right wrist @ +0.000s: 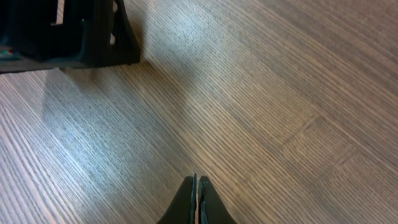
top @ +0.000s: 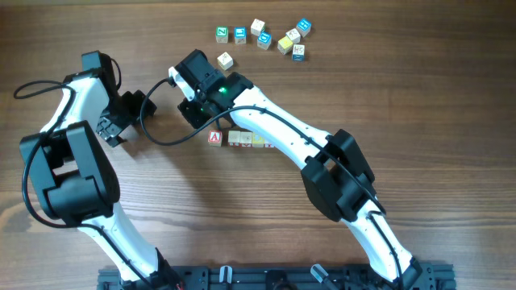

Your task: Form a horizontal line

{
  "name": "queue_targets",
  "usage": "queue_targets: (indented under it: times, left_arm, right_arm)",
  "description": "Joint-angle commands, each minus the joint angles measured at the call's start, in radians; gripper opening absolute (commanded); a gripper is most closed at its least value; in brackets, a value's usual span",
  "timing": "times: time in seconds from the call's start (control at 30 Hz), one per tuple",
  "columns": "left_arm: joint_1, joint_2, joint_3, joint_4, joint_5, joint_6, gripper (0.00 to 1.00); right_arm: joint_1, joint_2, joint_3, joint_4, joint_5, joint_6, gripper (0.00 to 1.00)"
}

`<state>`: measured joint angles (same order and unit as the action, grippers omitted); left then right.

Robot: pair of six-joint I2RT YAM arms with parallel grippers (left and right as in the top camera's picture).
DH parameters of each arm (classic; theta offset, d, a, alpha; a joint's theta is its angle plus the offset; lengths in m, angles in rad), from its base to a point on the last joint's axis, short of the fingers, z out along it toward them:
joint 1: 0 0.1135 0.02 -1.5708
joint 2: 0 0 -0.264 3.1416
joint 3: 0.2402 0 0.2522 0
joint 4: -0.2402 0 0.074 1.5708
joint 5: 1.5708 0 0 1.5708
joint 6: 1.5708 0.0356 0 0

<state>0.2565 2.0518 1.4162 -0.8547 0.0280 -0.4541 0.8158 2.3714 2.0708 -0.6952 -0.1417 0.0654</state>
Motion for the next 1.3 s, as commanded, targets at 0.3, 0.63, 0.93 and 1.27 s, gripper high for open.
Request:
queue_targets:
  times: [0.3,0.63,0.93,1.27]
  left_arm:
    - [0.003,0.011,-0.003,0.003,0.008,0.005,1.00]
    - [0.003,0.011,-0.003,0.003,0.008,0.004,1.00]
    - [0.003,0.011,-0.003,0.003,0.008,0.004,1.00]
    - [0.003,0.011,-0.003,0.003,0.008,0.004,1.00]
  right_arm:
    - [0.005,0.027,0.008,0.056,-0.006,0.020,0.04]
    - [0.005,0.027,0.008,0.069,-0.006,0.024,0.04]
    - [0.005,0.027,0.008,0.044,-0.006,0.023,0.04]
    - [0.005,0.027,0.008,0.028,-0.006,0.024,0.04]
